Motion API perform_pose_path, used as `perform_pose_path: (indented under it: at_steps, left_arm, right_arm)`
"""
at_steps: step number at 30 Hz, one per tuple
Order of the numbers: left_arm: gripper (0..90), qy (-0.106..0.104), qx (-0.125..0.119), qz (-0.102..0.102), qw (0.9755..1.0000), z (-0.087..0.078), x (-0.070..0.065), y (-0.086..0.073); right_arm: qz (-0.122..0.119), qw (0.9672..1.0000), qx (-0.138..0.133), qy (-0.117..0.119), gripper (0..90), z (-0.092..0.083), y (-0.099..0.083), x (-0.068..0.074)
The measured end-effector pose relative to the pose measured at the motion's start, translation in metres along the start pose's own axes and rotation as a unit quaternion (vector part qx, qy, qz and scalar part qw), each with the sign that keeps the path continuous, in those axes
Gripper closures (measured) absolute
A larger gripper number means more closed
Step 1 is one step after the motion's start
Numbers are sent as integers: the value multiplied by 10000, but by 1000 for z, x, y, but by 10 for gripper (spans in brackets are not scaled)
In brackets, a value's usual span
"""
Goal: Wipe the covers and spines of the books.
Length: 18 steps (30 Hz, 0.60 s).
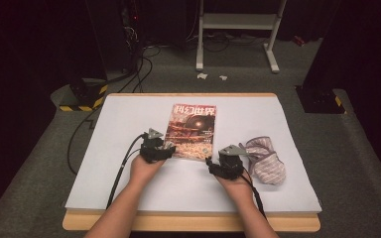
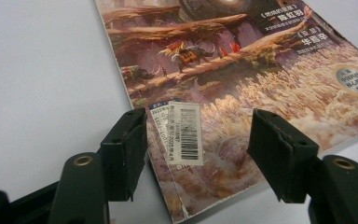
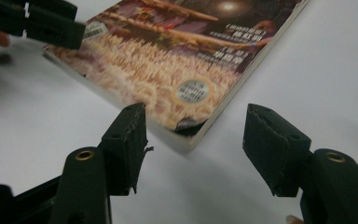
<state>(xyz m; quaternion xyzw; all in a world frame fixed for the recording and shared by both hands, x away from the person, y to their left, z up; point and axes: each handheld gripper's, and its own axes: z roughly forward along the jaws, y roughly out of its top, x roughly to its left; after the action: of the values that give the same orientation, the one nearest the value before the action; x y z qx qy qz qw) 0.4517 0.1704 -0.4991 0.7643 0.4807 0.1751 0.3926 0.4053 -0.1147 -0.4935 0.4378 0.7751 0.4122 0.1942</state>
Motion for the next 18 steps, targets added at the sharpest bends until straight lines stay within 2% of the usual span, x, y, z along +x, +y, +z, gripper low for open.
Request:
perform_pose_path:
  at_steps: [3, 5, 8, 11, 15, 18]
  left_arm:
    - [368, 6, 26, -4, 10000, 2, 0, 0]
    - [368, -4, 39, -44, 10000, 2, 0, 1]
    - [355, 39, 126, -73, 9999, 4, 4, 2]
    - [341, 20, 221, -116, 9997, 6, 7, 0]
    - [358, -16, 240, -11, 9997, 6, 5, 1]
    - [355, -39, 236, -54, 9997, 7, 5, 1]
  right_arm:
    - [83, 9999, 84, -62, 404, 8, 7, -4]
    - [87, 9994, 307, -133, 396, 19, 10, -6]
    - [146, 9988, 423, -209, 381, 28, 10, -8]
    - [361, 9982, 448, -148, 376, 33, 11, -11]
    - [363, 9982, 467, -119, 375, 36, 13, -10]
    - [401, 9979, 507, -86, 373, 41, 16, -9]
